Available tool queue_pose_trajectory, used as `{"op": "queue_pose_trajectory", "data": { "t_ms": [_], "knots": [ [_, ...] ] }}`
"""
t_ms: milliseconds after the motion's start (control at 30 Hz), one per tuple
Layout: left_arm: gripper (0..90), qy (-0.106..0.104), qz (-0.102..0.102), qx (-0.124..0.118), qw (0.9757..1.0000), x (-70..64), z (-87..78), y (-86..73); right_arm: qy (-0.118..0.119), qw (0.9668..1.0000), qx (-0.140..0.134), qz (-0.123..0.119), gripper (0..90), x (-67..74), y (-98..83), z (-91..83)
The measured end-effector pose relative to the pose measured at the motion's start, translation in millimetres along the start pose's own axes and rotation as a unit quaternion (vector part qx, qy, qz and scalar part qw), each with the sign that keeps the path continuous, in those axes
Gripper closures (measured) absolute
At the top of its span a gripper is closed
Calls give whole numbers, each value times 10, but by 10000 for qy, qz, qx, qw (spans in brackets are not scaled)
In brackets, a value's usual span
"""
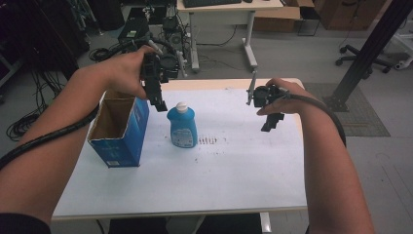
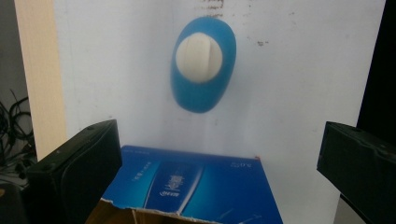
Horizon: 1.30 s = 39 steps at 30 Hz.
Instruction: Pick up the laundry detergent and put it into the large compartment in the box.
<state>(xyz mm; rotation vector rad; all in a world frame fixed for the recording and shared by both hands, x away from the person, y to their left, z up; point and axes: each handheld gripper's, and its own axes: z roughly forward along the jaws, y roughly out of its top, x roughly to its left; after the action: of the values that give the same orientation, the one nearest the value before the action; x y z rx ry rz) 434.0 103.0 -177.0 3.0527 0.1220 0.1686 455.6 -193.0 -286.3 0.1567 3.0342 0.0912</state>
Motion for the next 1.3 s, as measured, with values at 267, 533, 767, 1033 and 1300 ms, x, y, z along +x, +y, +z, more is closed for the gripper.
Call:
{"op": "queue_pose_trajectory", "data": {
  "t_ms": [267,533,767,1033,1300],
  "knots": [
    [1,-13,148,22,9999,46,74,132,-15,10000,-36,-15,46,31,-15,9],
    [1,-22,289,40,9996,61,186,229,-27,10000,-19,-14,46,49,-30,17],
    [2,-63,330,119,9994,85,327,246,-37,10000,-23,-50,46,68,-11,27],
    [1,-95,358,126,9992,99,473,238,-5,10000,-24,-77,47,80,16,73],
    [1,-107,395,138,9991,81,582,245,-18,9999,-27,-113,46,71,63,78]
  ]
}}
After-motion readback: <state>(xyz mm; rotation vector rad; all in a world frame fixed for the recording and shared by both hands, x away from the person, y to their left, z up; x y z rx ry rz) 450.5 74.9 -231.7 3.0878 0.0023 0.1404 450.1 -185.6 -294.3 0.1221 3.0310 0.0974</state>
